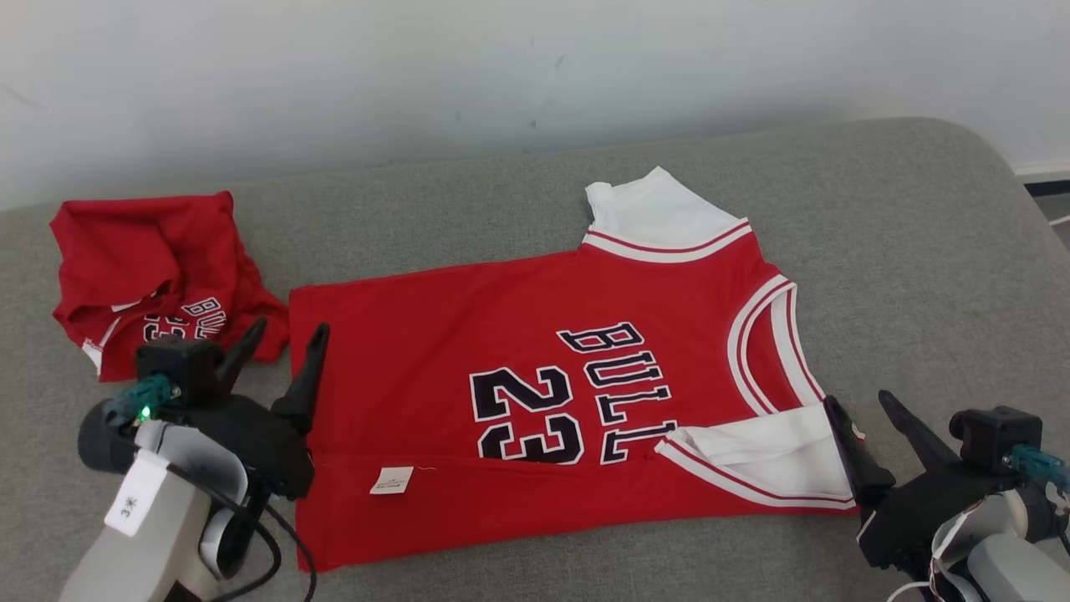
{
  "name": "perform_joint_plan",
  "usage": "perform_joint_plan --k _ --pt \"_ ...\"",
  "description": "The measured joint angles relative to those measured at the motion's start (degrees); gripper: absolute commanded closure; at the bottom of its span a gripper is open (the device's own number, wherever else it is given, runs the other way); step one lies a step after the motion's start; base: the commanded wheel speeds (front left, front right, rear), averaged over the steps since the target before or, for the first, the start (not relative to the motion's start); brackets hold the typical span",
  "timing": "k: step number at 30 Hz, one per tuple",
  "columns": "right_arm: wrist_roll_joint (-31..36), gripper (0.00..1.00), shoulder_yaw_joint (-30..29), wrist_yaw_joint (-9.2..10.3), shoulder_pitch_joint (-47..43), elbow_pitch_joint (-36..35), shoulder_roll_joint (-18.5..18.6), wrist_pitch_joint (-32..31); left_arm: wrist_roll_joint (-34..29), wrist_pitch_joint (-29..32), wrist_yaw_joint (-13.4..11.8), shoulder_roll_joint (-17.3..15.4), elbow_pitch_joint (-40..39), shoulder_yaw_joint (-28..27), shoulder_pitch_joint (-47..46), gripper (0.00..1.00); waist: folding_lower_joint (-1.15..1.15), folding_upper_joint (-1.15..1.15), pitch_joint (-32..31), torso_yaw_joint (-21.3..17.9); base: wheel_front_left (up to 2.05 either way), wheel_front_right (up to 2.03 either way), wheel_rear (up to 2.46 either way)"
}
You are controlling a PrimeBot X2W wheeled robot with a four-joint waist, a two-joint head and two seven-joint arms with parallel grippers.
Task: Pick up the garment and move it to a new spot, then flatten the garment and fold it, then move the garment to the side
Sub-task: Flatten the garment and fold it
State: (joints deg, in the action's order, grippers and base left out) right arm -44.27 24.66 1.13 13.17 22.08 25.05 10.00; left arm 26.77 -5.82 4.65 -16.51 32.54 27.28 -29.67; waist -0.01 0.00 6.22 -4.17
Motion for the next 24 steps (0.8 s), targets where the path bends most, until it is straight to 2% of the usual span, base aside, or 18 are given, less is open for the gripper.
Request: perform_joint_plan --k 13,24 --pt "0.2 0.00 -0.5 0.45 3.2 -0.9 0.4 -0.5 0.5 3.6 1.5 -0.1 8.7 0.0 -9.2 0.00 0.00 0.00 4.5 -2.1 0.00 0.00 0.00" --pt "0.9 0.00 -0.4 0.49 4.8 -2.1 0.6 -1.0 0.5 6.8 2.0 -1.9 14.3 0.8 -14.9 0.00 0.00 0.00 8.6 -4.1 0.00 0.00 0.00"
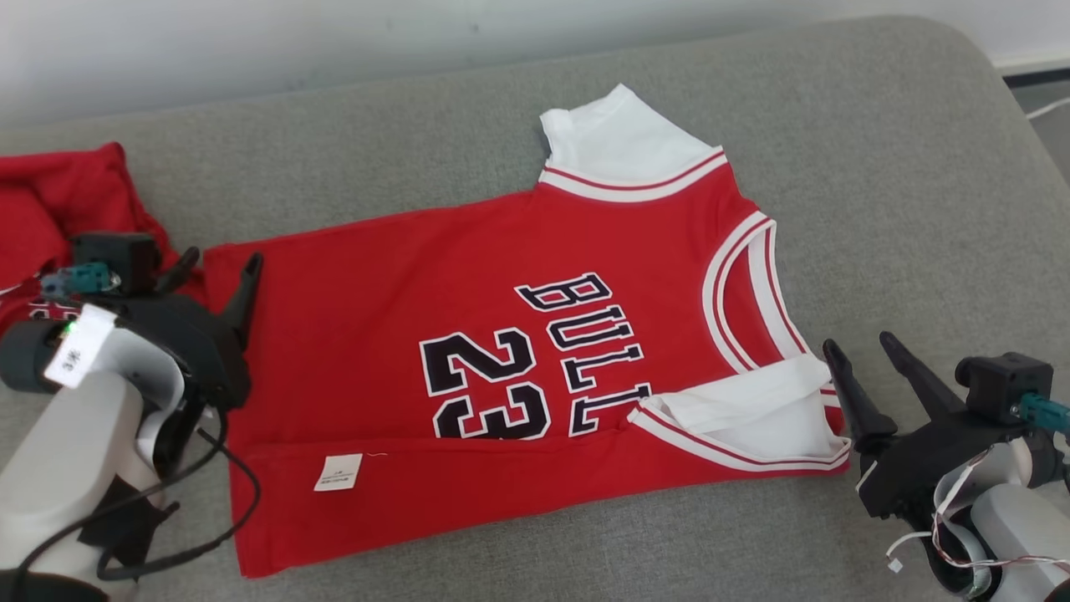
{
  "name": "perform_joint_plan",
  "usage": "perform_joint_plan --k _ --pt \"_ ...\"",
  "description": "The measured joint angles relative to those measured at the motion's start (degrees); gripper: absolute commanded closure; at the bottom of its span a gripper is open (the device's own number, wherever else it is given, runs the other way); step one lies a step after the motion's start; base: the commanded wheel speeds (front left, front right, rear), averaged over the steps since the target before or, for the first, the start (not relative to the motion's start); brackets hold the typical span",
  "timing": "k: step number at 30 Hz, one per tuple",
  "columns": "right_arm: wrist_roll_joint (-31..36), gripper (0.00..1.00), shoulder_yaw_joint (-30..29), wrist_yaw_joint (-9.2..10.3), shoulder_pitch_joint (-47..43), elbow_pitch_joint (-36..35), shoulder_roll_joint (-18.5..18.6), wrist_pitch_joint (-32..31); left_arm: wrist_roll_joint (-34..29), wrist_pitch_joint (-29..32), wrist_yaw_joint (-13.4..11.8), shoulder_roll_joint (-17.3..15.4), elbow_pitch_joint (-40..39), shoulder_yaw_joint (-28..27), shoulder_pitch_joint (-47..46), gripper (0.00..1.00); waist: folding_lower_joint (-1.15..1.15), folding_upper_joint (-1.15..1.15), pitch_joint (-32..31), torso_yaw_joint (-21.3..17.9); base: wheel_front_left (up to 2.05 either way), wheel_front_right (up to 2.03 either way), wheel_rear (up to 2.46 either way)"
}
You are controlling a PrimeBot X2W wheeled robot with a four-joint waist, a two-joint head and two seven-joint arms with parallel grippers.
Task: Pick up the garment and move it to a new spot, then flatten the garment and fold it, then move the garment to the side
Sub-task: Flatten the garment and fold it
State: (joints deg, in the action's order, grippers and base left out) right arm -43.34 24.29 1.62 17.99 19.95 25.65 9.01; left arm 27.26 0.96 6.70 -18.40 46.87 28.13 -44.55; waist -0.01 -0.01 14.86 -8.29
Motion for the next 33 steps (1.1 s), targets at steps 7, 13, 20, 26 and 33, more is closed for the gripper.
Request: perform_joint_plan --k 7,13,20,26,33 --pt "0.0 0.00 -0.3 0.20 0.4 -0.9 0.2 0.0 0.0 1.0 0.4 -1.3 3.1 0.3 -4.1 0.00 0.00 0.00 3.4 -1.6 0.00 0.00 0.00" --pt "0.0 0.00 -1.0 0.46 1.4 -1.0 0.3 0.1 -0.1 1.7 0.4 -1.4 5.9 1.1 -6.7 0.00 -0.01 0.00 6.1 -2.9 0.00 0.00 0.00" --pt "0.0 0.00 -1.2 0.48 1.4 -0.8 0.3 0.6 -1.9 2.1 0.5 -1.7 9.6 3.0 -9.6 0.00 0.01 0.00 7.6 -3.4 0.00 0.00 0.00" --pt "0.0 0.00 -1.2 0.48 1.4 0.0 0.1 0.7 -3.6 2.7 -0.5 -1.4 12.3 4.0 -10.6 0.00 0.01 0.00 7.5 -3.1 0.00 0.00 0.00" --pt "0.0 0.00 -1.2 0.48 1.4 0.3 -0.1 0.9 -4.5 3.9 -2.2 -0.6 15.2 4.4 -12.0 0.00 0.01 0.01 7.0 -2.7 0.00 0.00 0.00"
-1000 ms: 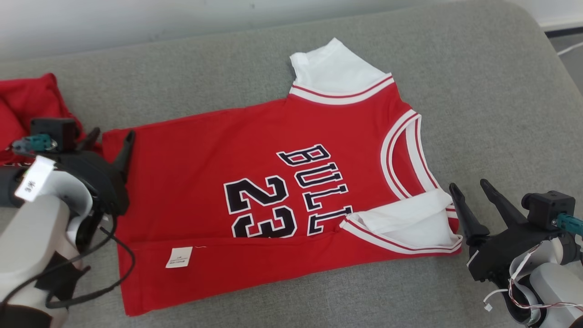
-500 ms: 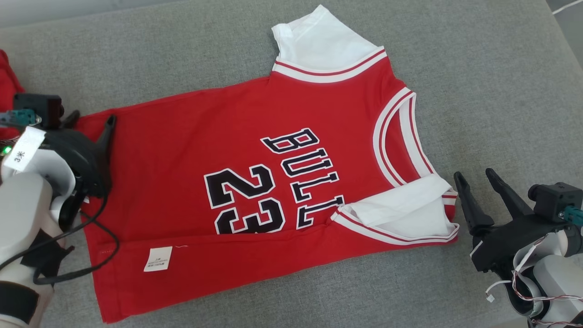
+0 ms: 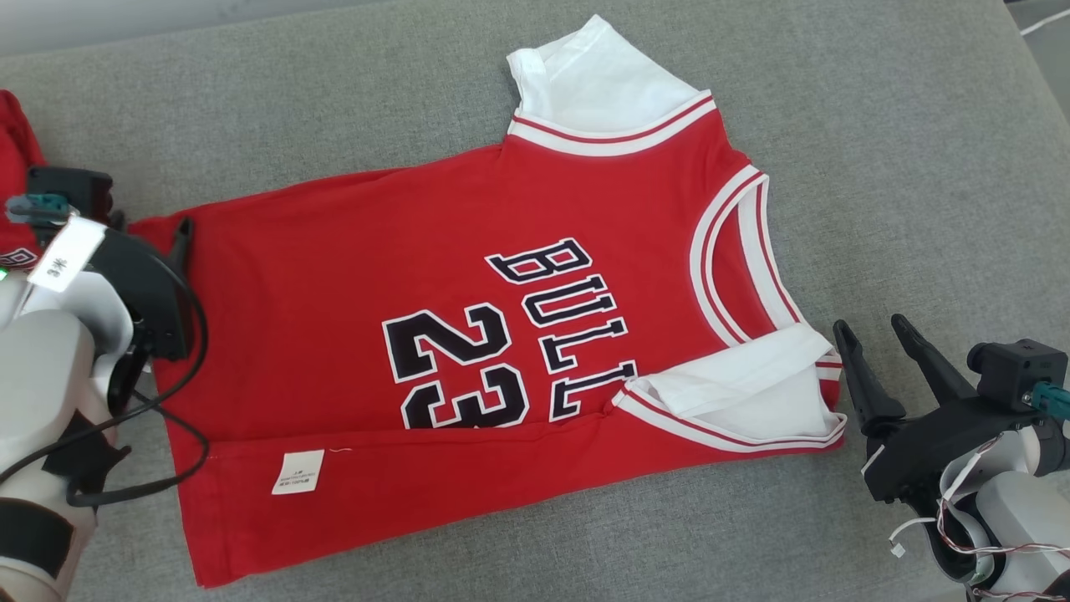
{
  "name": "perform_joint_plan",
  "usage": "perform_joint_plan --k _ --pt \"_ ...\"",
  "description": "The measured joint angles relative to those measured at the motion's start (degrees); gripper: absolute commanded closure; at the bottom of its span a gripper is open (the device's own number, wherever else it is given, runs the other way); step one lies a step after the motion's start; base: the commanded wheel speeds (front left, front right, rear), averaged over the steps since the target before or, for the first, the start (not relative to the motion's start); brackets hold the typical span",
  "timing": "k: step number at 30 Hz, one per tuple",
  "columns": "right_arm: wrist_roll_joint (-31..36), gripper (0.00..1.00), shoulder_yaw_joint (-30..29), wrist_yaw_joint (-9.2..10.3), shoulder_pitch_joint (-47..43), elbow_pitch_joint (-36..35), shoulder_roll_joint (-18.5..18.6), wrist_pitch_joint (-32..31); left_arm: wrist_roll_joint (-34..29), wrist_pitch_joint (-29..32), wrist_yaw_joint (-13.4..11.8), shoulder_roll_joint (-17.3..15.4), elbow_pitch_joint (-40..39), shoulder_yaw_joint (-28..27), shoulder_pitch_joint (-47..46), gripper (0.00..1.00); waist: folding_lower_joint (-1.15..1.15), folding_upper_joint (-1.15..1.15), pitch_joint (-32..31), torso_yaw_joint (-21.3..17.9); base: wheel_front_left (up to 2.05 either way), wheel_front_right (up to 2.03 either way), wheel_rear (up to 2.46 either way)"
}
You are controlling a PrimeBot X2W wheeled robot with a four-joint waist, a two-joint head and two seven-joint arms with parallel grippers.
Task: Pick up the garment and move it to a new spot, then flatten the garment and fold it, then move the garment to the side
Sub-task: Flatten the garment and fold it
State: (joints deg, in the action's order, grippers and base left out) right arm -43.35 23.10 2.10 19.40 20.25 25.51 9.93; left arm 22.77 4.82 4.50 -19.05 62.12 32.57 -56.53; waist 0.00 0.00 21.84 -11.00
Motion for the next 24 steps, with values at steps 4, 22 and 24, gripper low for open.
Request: perform_joint_plan --k 4,22,24 --pt "0.0 0.00 0.1 -0.01 0.0 0.2 -0.1 0.0 0.3 0.6 -0.4 -0.2 1.7 -0.3 -0.5 0.00 0.00 0.00 -0.2 0.1 0.00 0.00 0.00" --pt "0.3 0.00 0.2 -0.11 1.6 0.0 0.6 0.2 2.5 -0.6 1.1 3.1 3.7 -0.8 -1.6 1.00 0.00 0.00 0.0 1.5 0.00 0.00 0.00" --pt "1.0 0.00 0.4 -0.63 4.7 -0.4 0.9 -0.1 2.5 -1.0 1.2 3.6 3.7 -0.7 -1.8 1.00 0.00 0.00 0.2 2.0 0.00 0.00 0.00"
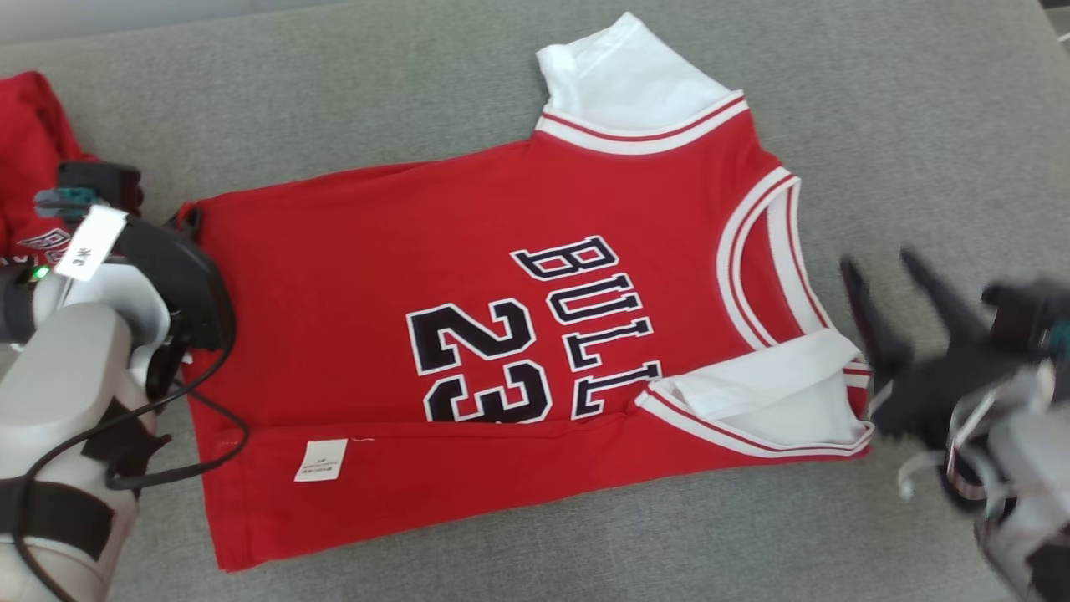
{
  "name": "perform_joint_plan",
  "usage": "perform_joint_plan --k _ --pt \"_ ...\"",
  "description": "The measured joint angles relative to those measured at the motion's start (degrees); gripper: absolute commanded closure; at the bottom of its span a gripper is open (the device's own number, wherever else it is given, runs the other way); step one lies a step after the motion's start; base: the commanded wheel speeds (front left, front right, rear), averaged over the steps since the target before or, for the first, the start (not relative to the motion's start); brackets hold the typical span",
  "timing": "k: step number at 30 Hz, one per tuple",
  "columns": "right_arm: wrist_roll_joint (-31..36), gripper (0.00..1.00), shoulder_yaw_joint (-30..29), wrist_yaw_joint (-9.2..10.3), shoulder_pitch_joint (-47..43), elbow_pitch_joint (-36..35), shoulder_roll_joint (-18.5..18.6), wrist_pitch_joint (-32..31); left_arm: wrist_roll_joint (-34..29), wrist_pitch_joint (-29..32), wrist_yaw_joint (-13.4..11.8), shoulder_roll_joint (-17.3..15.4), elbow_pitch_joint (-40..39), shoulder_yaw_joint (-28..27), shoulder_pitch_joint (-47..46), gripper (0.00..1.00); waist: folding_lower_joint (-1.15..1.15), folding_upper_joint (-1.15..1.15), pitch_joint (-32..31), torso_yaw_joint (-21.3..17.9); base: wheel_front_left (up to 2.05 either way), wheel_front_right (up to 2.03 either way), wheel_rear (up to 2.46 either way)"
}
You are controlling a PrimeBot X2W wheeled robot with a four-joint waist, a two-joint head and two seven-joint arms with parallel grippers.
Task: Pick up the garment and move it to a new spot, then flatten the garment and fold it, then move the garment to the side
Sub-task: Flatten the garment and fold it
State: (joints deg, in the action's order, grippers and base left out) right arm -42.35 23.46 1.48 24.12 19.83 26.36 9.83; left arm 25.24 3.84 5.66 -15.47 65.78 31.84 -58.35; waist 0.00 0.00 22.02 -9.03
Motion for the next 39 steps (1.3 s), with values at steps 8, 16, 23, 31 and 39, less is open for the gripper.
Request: perform_joint_plan --k 8,16,23,31,39 --pt "1.4 0.00 0.9 -1.07 14.4 2.8 0.4 -5.0 0.5 -2.7 0.4 3.7 -0.9 0.1 -1.0 1.00 0.00 0.00 1.0 2.7 0.00 0.00 0.00" --pt "3.8 0.00 4.4 -1.67 28.5 12.3 -1.7 -13.2 0.4 -5.6 0.9 7.5 -2.9 1.4 -2.5 1.00 0.00 0.00 2.9 6.7 0.00 0.00 0.00" --pt "6.5 0.00 6.1 -1.45 37.9 22.2 -2.1 -18.5 0.1 -7.7 1.4 10.8 -4.3 2.6 -5.6 1.00 -0.01 0.00 5.6 10.9 0.00 0.00 0.00" --pt "8.5 0.00 7.9 -1.47 44.4 29.7 -3.5 -20.9 0.0 -9.7 1.4 11.9 -4.4 3.5 -7.1 1.00 -0.01 -0.01 8.6 14.8 0.00 0.00 0.00" --pt "10.1 0.00 9.3 -1.86 47.6 35.6 -4.1 -21.5 0.0 -11.6 1.5 13.0 -4.6 4.2 -8.8 1.00 0.00 0.00 11.1 17.3 0.00 0.00 0.00"
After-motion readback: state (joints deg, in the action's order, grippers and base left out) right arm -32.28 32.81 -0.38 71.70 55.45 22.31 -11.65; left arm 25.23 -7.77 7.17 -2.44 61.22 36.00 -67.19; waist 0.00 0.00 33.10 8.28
